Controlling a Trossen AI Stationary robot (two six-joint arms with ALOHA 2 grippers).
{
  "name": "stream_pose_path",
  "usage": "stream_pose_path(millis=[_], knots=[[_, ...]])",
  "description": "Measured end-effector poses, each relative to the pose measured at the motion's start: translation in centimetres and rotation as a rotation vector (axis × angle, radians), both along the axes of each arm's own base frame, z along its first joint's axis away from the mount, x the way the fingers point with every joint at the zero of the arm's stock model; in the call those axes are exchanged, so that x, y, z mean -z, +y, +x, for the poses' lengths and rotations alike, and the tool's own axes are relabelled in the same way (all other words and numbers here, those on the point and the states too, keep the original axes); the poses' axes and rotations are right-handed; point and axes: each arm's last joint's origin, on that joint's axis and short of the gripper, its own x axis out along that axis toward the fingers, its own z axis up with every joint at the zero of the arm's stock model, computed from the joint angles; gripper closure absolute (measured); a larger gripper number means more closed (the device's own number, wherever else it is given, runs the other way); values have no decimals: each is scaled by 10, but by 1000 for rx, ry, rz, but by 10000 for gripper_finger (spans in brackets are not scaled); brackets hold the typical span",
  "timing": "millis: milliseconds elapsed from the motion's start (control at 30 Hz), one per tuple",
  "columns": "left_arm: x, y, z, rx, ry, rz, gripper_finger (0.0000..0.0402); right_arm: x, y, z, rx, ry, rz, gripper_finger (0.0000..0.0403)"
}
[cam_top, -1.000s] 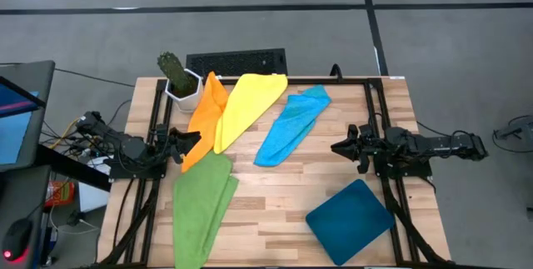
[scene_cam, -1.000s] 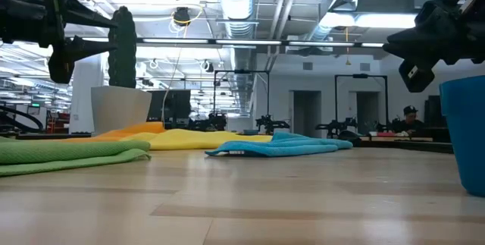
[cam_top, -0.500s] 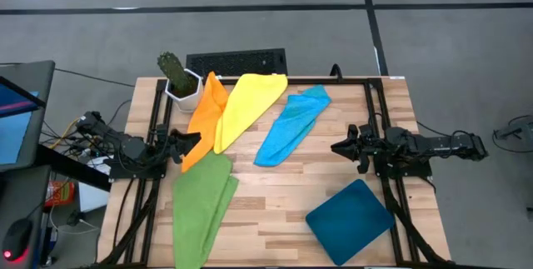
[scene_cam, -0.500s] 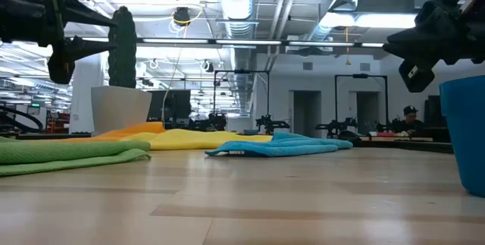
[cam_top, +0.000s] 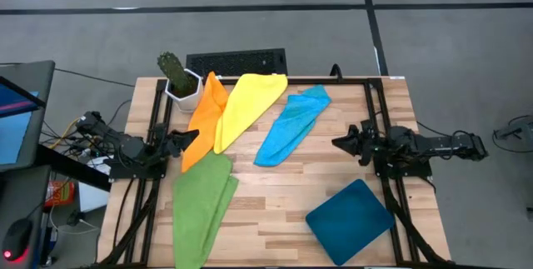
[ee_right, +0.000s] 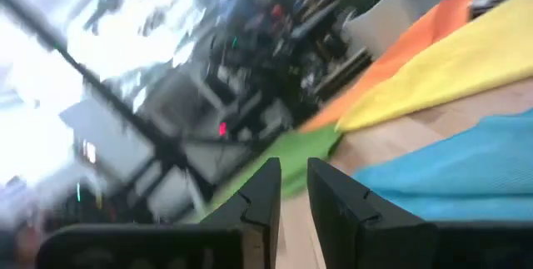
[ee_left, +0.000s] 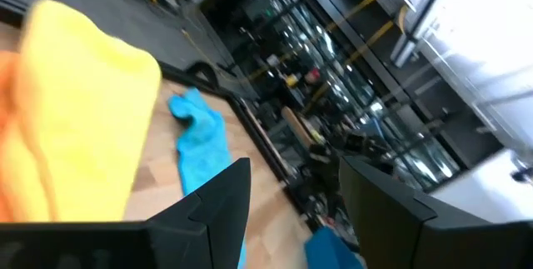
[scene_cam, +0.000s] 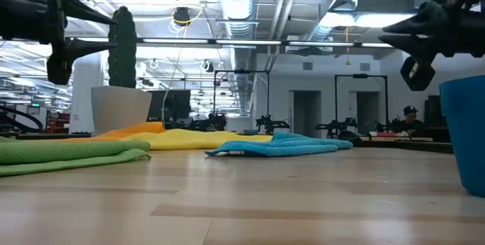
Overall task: Fold microfiber towels
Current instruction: Fold the blue microfiber towel
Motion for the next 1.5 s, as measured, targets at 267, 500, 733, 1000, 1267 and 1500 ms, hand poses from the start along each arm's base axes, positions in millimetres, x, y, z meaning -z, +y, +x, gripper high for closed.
stream_pose_path(millis=[267,500,733,1000,1267,1500], knots=[[-1,2,-1,-78,-49,-76,223,-6,-6,-1,199,-80,136,315],[-12,3,-3,-68,-198,-206,223,-6,-11,-3,381,-73,84,315],[-27,6,-6,-104,-302,-224,223,-11,-11,-4,394,-112,108,315],[-59,6,2,-174,-233,-126,201,-71,-12,-8,456,-118,-162,315],[-93,-3,32,-154,-97,-2,173,-135,-21,30,671,259,-569,315],[-106,-8,65,-18,59,32,170,-144,-69,90,515,750,-628,315]])
